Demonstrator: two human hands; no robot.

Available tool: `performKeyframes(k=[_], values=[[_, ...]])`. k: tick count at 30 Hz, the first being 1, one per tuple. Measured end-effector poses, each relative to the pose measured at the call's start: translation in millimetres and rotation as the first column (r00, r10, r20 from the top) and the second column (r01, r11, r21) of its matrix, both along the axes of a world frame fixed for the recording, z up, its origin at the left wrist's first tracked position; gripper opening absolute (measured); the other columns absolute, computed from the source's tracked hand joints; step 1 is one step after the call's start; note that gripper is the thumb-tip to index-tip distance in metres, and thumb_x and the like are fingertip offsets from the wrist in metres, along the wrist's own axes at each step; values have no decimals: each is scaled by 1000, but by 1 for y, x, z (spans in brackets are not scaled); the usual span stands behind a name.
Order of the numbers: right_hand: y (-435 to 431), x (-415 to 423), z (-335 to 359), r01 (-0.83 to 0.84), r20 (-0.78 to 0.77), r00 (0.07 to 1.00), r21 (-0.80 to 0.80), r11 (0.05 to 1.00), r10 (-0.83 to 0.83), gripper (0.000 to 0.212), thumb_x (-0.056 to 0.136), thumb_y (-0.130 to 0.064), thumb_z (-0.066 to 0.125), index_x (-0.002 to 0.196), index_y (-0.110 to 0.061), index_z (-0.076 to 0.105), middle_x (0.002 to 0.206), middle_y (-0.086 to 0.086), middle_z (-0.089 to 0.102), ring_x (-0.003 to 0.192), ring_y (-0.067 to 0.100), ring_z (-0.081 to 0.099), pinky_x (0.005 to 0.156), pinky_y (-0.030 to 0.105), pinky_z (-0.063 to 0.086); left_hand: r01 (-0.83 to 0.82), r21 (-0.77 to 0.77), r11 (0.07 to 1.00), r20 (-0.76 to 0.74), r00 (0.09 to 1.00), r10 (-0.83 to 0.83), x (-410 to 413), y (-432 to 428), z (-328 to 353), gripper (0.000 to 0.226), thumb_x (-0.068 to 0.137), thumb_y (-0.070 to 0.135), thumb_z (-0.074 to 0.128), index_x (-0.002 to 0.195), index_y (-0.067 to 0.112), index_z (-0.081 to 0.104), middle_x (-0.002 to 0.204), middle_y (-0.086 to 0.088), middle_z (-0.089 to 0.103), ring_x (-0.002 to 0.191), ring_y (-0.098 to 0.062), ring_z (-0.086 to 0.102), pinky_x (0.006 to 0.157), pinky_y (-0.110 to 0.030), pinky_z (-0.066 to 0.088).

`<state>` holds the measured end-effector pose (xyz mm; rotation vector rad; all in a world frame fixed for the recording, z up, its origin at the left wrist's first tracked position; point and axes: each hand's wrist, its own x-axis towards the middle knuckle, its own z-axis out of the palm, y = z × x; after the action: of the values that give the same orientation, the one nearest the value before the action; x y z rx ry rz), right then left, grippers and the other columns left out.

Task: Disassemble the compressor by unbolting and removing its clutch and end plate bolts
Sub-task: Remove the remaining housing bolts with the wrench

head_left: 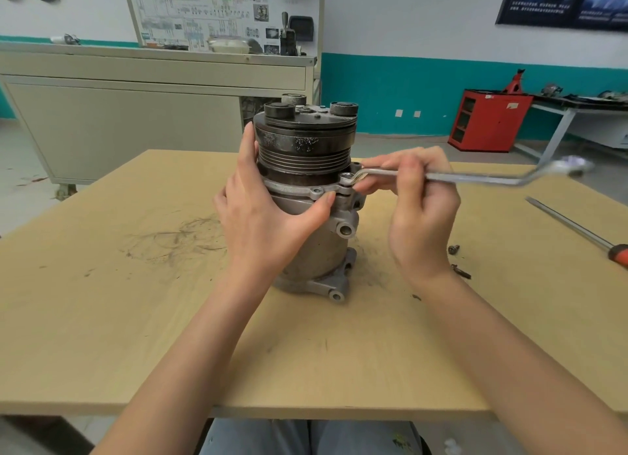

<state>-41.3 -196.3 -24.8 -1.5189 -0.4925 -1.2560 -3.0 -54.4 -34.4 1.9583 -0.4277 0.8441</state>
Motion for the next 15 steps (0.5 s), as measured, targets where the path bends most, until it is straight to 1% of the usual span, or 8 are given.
performKeyframes(k=[2, 4, 6, 9, 10, 11, 13, 15], values=[[-9, 7, 5, -227, -171, 943, 294, 929, 285, 30, 101, -17, 31, 82, -13, 54, 76, 1, 71, 60, 16, 66, 60, 27, 54, 5, -1, 1000, 1, 1000, -5, 0, 0, 0, 112, 58, 70, 52, 152, 18, 20, 139, 3, 50, 127, -20, 48, 104, -37, 26], [-23, 16, 12, -424, -264, 771, 466, 776, 580, 33, 103, -16, 28, 82, -8, 53, 78, 7, 72, 59, 15, 65, 60, 25, 53, 2, -4, 1000, -1, 1000, -2, 1, 0, -1, 112, 58, 70, 52, 152, 18, 19, 139, 4, 50, 128, -20, 48, 104, -36, 25], [-35, 22, 19, -521, -321, 612, 524, 674, 723, 32, 103, -17, 28, 84, -7, 52, 80, 9, 73, 60, 13, 65, 61, 22, 54, 2, -9, 1000, -4, 1000, -2, 1, -1, -2, 112, 58, 70, 52, 152, 19, 19, 140, 5, 49, 128, -19, 48, 102, -33, 24], [-39, 28, 24, -549, -325, 511, 589, 593, 796, 39, 103, -19, 31, 79, -8, 60, 81, 12, 73, 58, 12, 66, 58, 20, 55, 4, -13, 1000, -6, 1000, -4, 1, -1, -2, 113, 57, 71, 52, 152, 20, 19, 140, 6, 48, 128, -18, 47, 102, -33, 24], [-37, 29, 25, -539, -321, 526, 591, 600, 788, 42, 103, -20, 32, 76, -9, 63, 81, 12, 73, 58, 12, 67, 56, 20, 55, 4, -12, 1000, -6, 1000, -4, 1, -1, -2, 113, 57, 71, 52, 152, 20, 20, 140, 6, 48, 128, -18, 48, 102, -32, 23], [-36, 28, 26, -510, -329, 583, 563, 650, 743, 42, 103, -22, 34, 76, -8, 63, 79, 12, 73, 57, 12, 67, 54, 19, 54, 4, -11, 1000, -5, 1000, -4, 1, -1, -2, 113, 57, 71, 53, 152, 20, 20, 140, 6, 49, 128, -19, 48, 102, -32, 23], [-32, 24, 26, -391, -349, 757, 435, 811, 552, 36, 102, -25, 38, 79, -7, 60, 75, 10, 73, 57, 14, 69, 53, 20, 54, 3, -9, 1000, -8, 1000, -3, 2, -1, -3, 113, 57, 71, 53, 152, 20, 20, 139, 5, 49, 127, -20, 48, 102, -32, 23], [-27, 14, 25, -247, -290, 901, 265, 932, 321, 30, 99, -28, 45, 81, -9, 61, 74, 7, 73, 59, 18, 70, 55, 23, 55, 5, -2, 1000, -9, 1000, -5, 2, 0, -3, 113, 57, 71, 53, 152, 21, 19, 139, 4, 49, 127, -20, 48, 103, -33, 23]])
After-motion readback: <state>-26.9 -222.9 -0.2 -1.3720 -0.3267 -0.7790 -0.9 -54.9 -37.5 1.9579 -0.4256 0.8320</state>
